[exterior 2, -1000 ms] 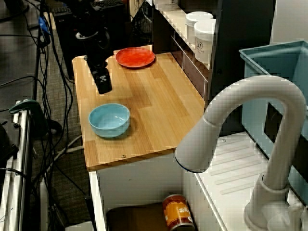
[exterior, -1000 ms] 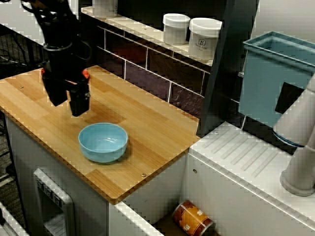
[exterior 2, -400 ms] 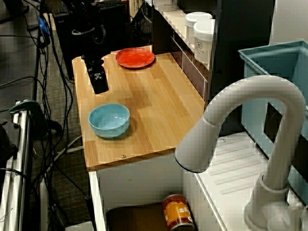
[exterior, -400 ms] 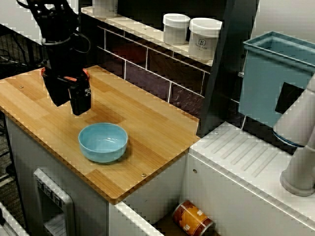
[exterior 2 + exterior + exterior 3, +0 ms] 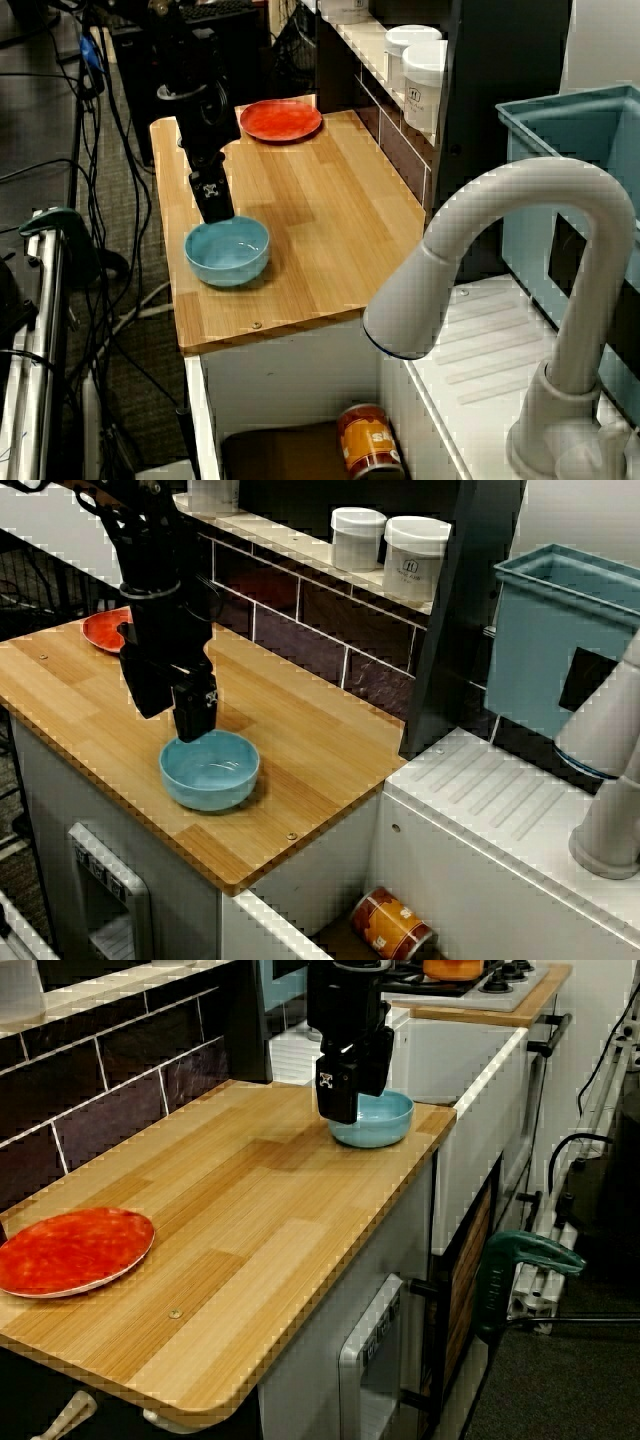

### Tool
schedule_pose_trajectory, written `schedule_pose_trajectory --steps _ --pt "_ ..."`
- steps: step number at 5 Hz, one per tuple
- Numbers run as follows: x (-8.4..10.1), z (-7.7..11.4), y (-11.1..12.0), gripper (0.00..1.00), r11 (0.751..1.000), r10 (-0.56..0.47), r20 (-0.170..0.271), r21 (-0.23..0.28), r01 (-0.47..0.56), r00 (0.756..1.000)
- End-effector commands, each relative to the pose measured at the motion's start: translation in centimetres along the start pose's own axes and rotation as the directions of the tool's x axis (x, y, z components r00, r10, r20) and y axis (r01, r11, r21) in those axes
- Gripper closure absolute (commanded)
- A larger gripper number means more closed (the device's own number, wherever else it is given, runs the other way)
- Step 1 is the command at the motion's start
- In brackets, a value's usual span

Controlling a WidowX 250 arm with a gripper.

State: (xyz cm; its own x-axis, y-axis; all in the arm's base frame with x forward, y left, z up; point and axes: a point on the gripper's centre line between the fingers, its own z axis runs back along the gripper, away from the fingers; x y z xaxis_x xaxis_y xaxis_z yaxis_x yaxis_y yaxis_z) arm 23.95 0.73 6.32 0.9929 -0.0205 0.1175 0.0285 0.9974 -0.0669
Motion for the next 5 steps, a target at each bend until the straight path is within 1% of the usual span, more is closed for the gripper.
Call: schedule_pose_trajectory --steps 1,2,3,4,5 --pt "-0.5 -0.3 -0.2 0.00 1.000 -0.004 0.010 0.020 0.004 1.000" --pt "-0.9 -0.8 0.3 0.00 1.000 -0.004 -0.004 0.027 0.004 1.000" --pt "-1.5 -2.0 0.3 0.00 0.999 -0.004 -0.023 0.040 0.005 1.000" --pt "-1.9 -2.4 0.3 0.00 0.999 -0.004 -0.036 0.047 0.006 0.999" --pt "-2.1 -2.5 0.3 1.00 0.999 -0.016 -0.049 0.037 0.018 0.999"
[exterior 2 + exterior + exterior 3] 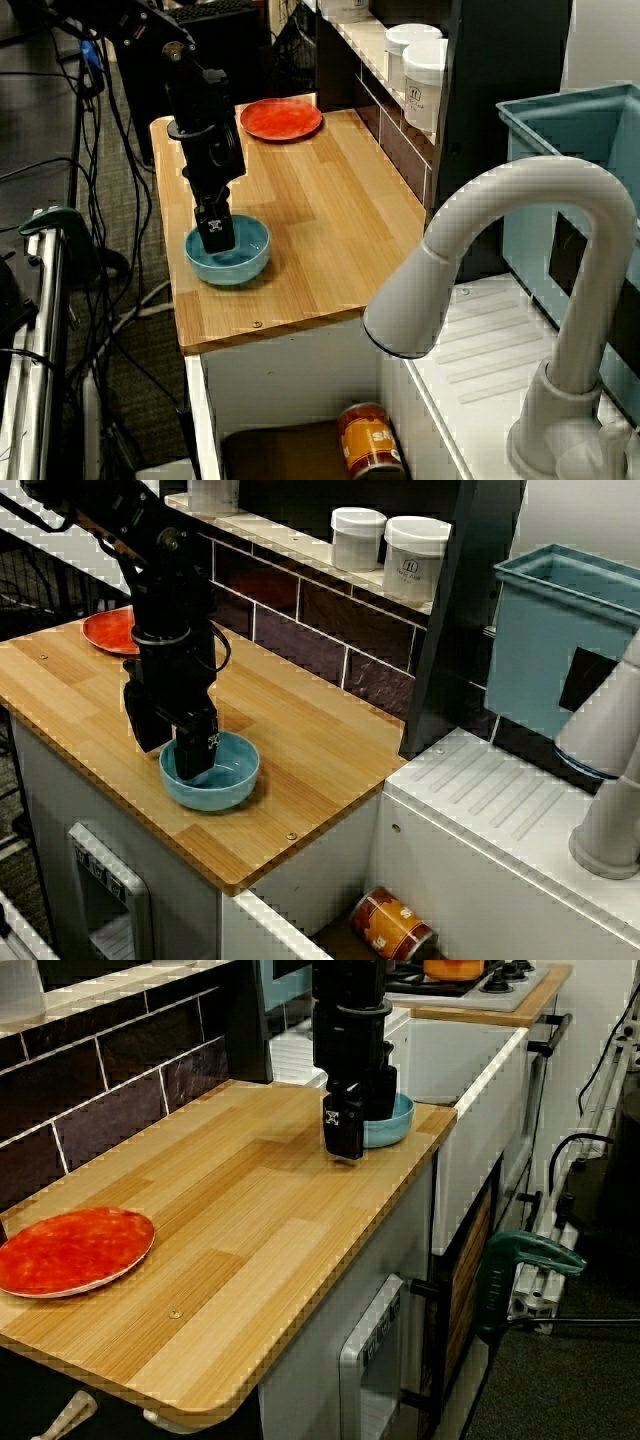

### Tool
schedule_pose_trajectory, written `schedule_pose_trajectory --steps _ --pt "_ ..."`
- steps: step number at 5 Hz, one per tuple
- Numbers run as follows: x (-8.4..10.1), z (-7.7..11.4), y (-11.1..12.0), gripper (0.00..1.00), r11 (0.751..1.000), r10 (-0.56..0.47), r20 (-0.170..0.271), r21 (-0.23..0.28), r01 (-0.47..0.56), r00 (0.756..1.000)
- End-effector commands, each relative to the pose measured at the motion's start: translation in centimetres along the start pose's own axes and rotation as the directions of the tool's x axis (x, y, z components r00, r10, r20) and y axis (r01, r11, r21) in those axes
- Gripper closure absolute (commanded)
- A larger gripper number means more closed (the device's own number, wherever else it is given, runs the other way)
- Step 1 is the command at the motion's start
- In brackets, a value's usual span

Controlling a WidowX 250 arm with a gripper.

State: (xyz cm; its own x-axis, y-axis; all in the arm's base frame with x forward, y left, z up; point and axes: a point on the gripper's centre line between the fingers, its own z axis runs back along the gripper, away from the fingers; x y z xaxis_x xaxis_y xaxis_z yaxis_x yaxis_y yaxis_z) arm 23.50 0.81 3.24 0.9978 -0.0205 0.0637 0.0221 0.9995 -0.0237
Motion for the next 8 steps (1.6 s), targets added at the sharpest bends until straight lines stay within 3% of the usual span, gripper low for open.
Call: schedule_pose_trajectory --steps 1,3,6,8 --pt "-1.2 0.7 0.3 1.00 1.000 -0.020 -0.006 -0.014 0.020 1.000" --pt "-0.6 1.7 3.2 1.00 1.000 0.002 -0.012 -0.016 -0.002 1.000" --pt "0.3 1.4 9.2 1.00 0.995 0.096 -0.018 -0.017 -0.097 0.995" --pt "1.0 1.5 13.4 1.00 0.998 0.039 -0.016 -0.039 -0.039 0.999"
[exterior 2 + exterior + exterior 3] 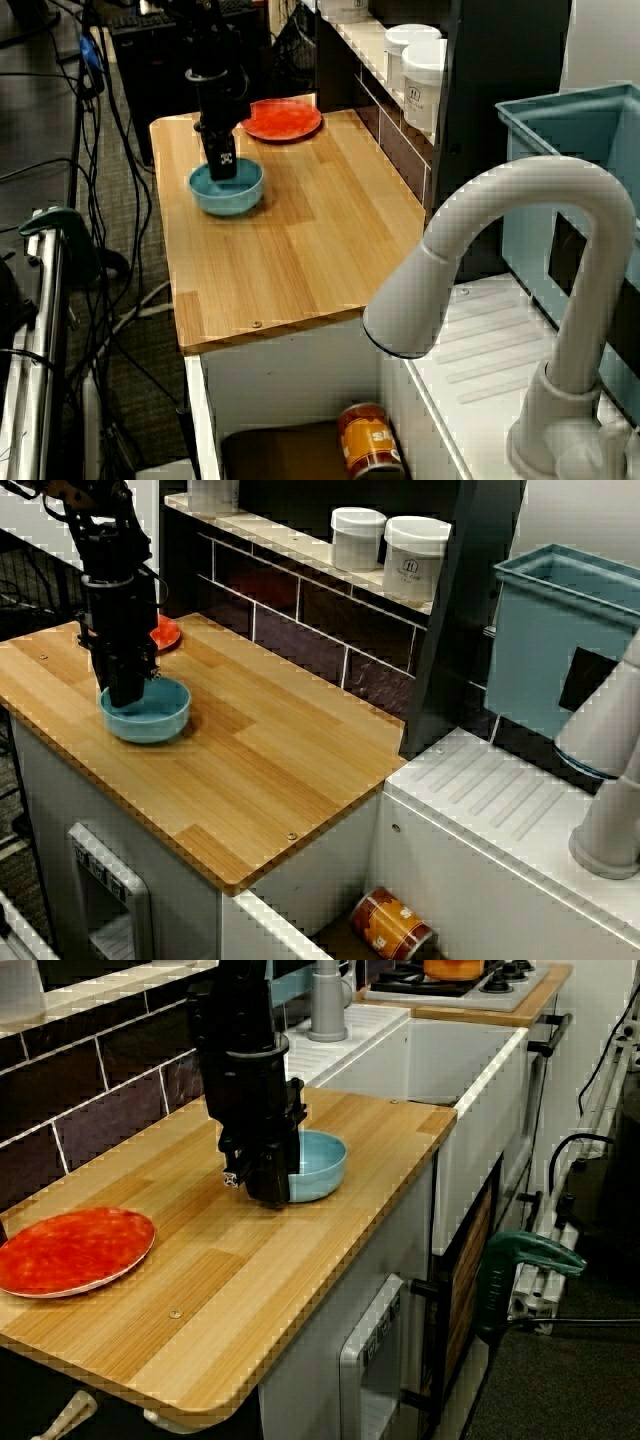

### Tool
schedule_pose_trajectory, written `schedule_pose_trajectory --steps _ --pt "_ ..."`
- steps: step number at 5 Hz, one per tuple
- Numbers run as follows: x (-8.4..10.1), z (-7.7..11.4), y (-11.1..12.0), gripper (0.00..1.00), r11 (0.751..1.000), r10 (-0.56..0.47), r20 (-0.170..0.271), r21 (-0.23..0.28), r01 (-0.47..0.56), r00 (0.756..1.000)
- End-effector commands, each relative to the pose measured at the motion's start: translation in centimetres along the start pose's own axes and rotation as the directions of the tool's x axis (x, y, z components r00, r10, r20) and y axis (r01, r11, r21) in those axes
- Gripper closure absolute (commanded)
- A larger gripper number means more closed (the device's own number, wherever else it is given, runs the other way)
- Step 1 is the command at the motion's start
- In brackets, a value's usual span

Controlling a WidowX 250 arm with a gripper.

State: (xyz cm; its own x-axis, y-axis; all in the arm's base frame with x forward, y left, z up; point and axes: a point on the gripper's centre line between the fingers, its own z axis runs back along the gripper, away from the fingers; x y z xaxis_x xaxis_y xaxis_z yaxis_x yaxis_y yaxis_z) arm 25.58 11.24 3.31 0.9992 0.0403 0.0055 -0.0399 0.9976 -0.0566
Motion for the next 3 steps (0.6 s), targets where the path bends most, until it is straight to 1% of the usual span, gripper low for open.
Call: schedule_pose_trajectory --steps 1,2,3 --pt "-1.0 1.9 5.4 1.00 1.000 0.004 0.058 -0.021 -0.003 0.998" --pt "-1.2 2.1 6.7 1.00 0.999 0.018 0.077 -0.031 -0.016 0.997" --pt "-1.3 2.2 7.1 0.40 0.999 0.039 0.079 -0.036 -0.036 0.996"
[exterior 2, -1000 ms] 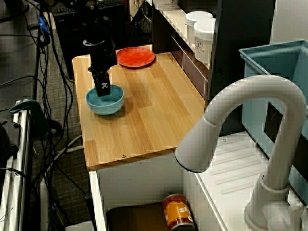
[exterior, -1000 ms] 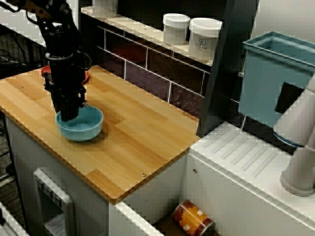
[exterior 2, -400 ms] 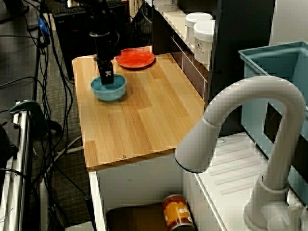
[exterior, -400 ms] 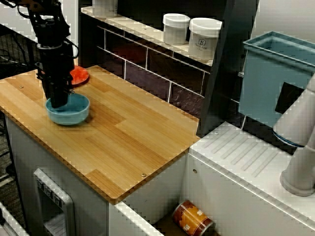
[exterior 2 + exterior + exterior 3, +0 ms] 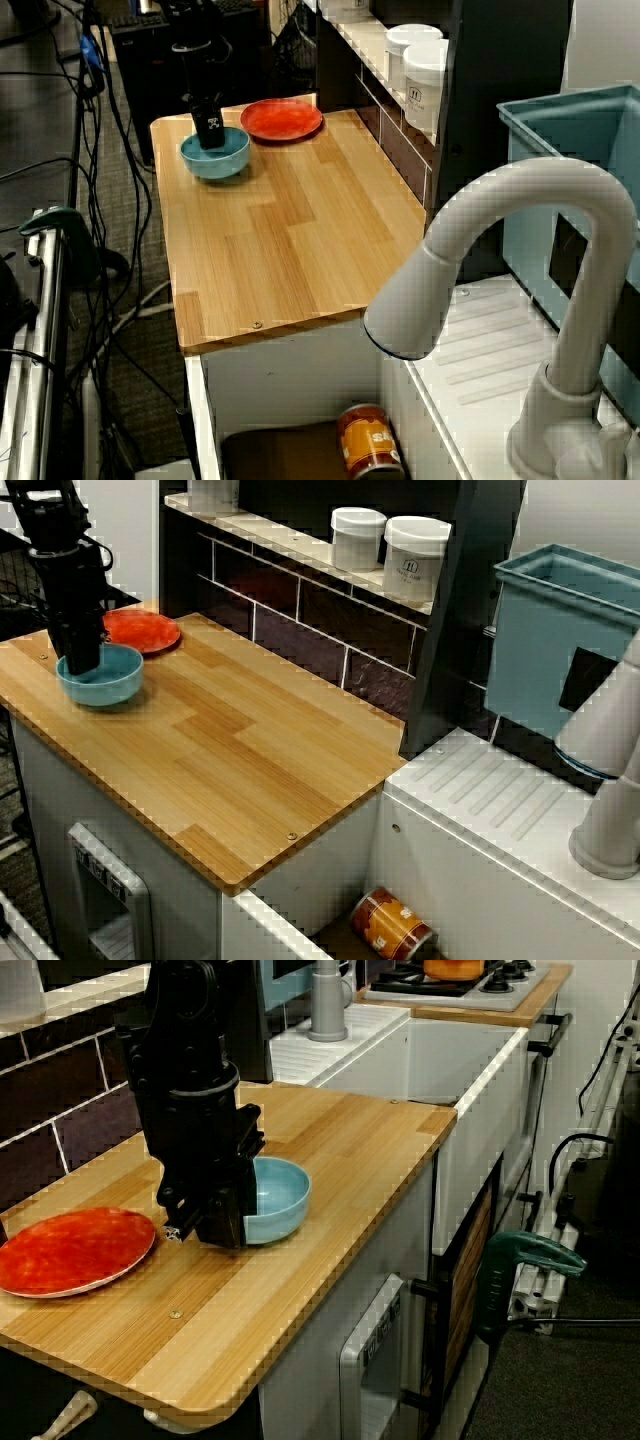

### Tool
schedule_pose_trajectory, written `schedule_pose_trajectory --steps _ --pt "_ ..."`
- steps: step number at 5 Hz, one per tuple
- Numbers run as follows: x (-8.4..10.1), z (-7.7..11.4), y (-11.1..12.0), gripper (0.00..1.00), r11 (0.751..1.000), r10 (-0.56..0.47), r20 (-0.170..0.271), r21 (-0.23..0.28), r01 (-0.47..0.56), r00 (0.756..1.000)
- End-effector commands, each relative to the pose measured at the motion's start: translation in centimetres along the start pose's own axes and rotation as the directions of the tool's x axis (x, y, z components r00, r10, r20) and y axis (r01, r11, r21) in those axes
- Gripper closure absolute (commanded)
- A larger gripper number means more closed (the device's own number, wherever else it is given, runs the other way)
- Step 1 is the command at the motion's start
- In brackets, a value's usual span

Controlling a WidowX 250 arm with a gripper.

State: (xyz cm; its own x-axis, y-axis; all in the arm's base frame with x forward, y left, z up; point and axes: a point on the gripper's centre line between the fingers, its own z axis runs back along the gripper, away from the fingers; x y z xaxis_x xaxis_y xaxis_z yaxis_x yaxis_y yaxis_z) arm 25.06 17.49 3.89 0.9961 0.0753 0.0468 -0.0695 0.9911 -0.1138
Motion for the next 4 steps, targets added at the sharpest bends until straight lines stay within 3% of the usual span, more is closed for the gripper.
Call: schedule_pose_trajectory --steps 1,2,3,4 --pt "-0.9 1.3 0.5 0.00 1.000 0.006 0.049 0.022 -0.007 0.999" --pt "-0.3 1.8 -0.1 0.00 0.999 0.030 0.105 0.008 -0.031 0.994" --pt "0.8 2.5 -1.0 0.00 0.995 0.088 0.185 0.033 -0.095 0.979" --pt "1.5 2.6 -2.2 0.00 0.988 0.112 0.196 0.080 -0.130 0.974"
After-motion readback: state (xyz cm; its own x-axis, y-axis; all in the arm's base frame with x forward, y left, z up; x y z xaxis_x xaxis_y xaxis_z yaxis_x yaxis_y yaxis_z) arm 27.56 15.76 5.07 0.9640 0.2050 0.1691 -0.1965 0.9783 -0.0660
